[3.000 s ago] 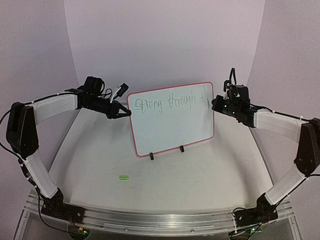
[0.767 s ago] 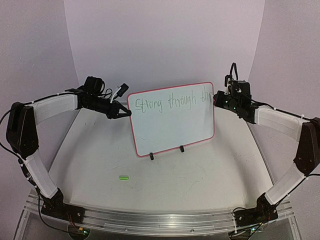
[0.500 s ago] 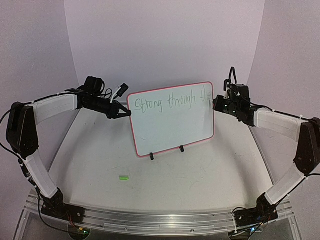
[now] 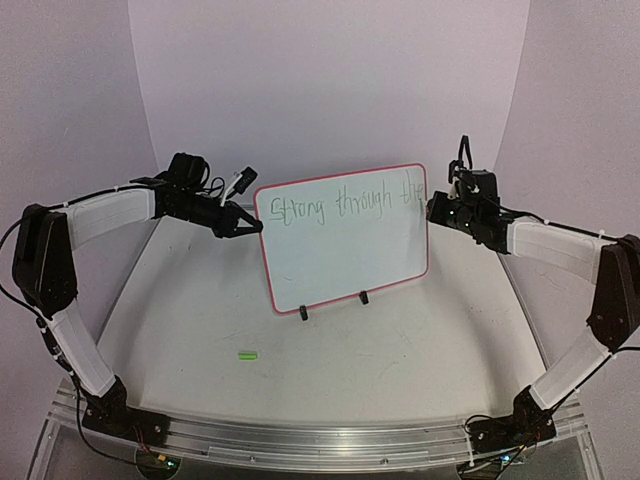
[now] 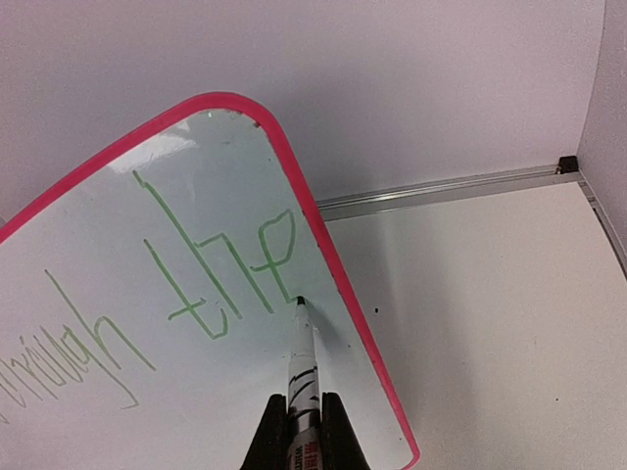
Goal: Write a sentence on the whiteboard
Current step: Write a sentence at the center of the board.
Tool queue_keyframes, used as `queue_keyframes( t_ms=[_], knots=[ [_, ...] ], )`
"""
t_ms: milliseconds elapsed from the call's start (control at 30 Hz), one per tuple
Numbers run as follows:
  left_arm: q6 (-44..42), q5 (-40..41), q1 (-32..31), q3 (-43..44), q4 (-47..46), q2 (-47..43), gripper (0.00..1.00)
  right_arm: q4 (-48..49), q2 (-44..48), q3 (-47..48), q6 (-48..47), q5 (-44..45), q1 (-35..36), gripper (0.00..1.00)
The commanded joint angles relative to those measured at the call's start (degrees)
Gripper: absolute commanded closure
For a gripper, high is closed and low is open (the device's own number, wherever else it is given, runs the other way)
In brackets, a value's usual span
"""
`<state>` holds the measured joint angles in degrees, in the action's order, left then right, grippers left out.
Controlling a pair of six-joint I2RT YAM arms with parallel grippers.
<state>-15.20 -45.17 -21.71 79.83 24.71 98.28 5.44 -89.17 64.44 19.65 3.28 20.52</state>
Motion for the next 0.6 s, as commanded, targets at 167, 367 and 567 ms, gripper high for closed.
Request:
queue_keyframes(
  t_ms=[167, 367, 567],
  knots=[
    [-5.0, 3.5, -1.2, -0.3, 5.0, 1.7, 1.00, 0.0, -2.2, 3.0, 0.3, 3.9, -0.2, 1.00],
    [-5.0, 3.5, -1.2, -0.3, 5.1, 1.7, 1.00, 0.0, -0.3, 2.6, 0.5, 3.5, -0.3, 1.00],
    [-4.8, 3.6, -1.2, -0.3, 5.1, 1.6, 1.00, -1.8, 8.0, -0.9, 1.2, 0.8, -0.3, 1.00]
  ],
)
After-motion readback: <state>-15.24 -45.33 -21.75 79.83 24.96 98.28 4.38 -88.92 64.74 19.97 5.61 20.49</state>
